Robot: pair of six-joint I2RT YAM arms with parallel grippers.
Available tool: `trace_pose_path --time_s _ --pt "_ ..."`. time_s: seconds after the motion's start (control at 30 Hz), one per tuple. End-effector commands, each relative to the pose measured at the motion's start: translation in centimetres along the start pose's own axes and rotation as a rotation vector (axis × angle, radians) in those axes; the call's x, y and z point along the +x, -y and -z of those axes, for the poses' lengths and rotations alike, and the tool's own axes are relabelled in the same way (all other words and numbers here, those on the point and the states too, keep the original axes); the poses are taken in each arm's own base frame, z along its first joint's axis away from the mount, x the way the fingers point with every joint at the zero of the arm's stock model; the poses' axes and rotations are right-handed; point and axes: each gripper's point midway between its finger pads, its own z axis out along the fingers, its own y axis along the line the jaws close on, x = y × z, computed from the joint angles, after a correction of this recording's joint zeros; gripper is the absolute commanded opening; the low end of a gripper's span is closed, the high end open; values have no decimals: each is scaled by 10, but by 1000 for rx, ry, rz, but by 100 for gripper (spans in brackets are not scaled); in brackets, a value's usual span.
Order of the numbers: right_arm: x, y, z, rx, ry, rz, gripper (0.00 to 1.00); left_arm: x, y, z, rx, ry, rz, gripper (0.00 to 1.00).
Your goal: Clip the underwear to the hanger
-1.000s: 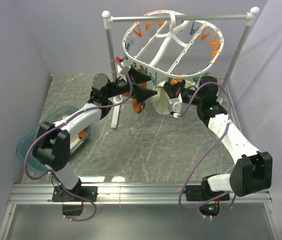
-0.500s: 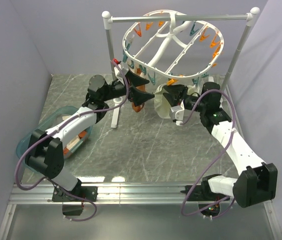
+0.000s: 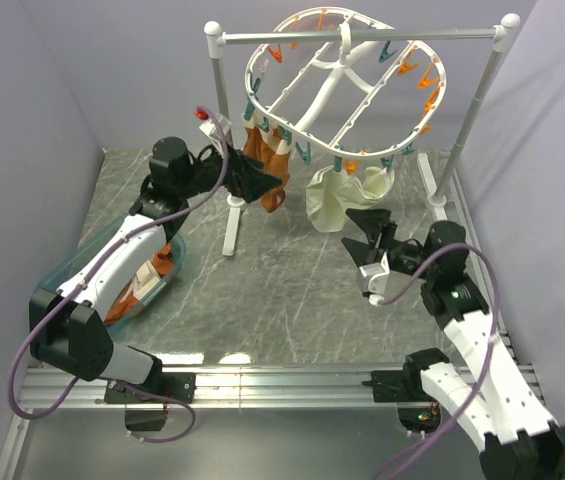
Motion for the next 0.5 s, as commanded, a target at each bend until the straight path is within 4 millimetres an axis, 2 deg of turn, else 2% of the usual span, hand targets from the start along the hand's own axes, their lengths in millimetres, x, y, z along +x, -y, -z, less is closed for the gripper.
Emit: trace_pose_path --time_s 0.0,0.07,0.1,0.17,0.3,0.47 --pt "-6 -3 20 47 -82 -146 81 -13 -25 25 -166 -33 81 99" --pt "-10 5 33 121 -130 -217 83 -7 -44 33 -250 -80 125 99" --pt "-11 4 37 146 -148 -316 83 -6 -52 44 -302 -126 162 99" --pt "-8 10 52 202 -229 -409 86 -2 -82 57 -423 -167 162 99" --pt "2 15 77 354 -371 -664 87 -1 -105 82 -505 -213 160 99" --pt "18 -3 105 487 -546 -897 88 11 -126 113 -602 -248 159 99"
